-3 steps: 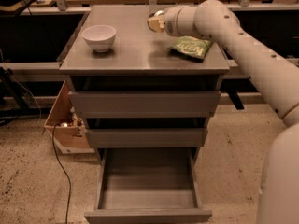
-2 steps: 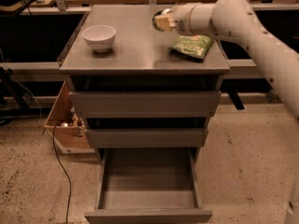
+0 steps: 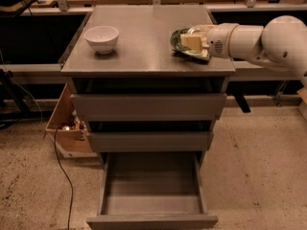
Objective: Place green can into bottom drawer
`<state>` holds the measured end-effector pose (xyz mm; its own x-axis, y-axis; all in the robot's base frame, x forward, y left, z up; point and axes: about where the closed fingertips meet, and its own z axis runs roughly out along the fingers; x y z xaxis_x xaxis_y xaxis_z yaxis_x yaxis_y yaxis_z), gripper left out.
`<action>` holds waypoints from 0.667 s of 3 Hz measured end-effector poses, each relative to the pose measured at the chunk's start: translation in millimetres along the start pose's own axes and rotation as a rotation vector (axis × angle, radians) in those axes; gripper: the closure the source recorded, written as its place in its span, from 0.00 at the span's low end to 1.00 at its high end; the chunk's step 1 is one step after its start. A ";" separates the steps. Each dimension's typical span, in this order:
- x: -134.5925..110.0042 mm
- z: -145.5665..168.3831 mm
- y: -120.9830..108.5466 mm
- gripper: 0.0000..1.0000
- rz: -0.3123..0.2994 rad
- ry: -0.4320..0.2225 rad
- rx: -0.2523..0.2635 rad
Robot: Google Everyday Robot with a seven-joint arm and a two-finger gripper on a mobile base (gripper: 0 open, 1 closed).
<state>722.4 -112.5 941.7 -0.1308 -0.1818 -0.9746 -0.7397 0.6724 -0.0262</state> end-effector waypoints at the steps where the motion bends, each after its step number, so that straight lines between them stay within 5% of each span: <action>1: -0.3 0.9 1.0 1.00 0.000 0.000 -0.003; 2: -3.2 -7.1 26.7 1.00 0.029 -0.034 -0.094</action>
Offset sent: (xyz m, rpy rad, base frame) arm -0.0679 0.0254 0.0137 0.1551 0.0369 0.2225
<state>698.4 -99.1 945.8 -0.1314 -0.1377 -0.9817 -0.7949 0.6064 0.0213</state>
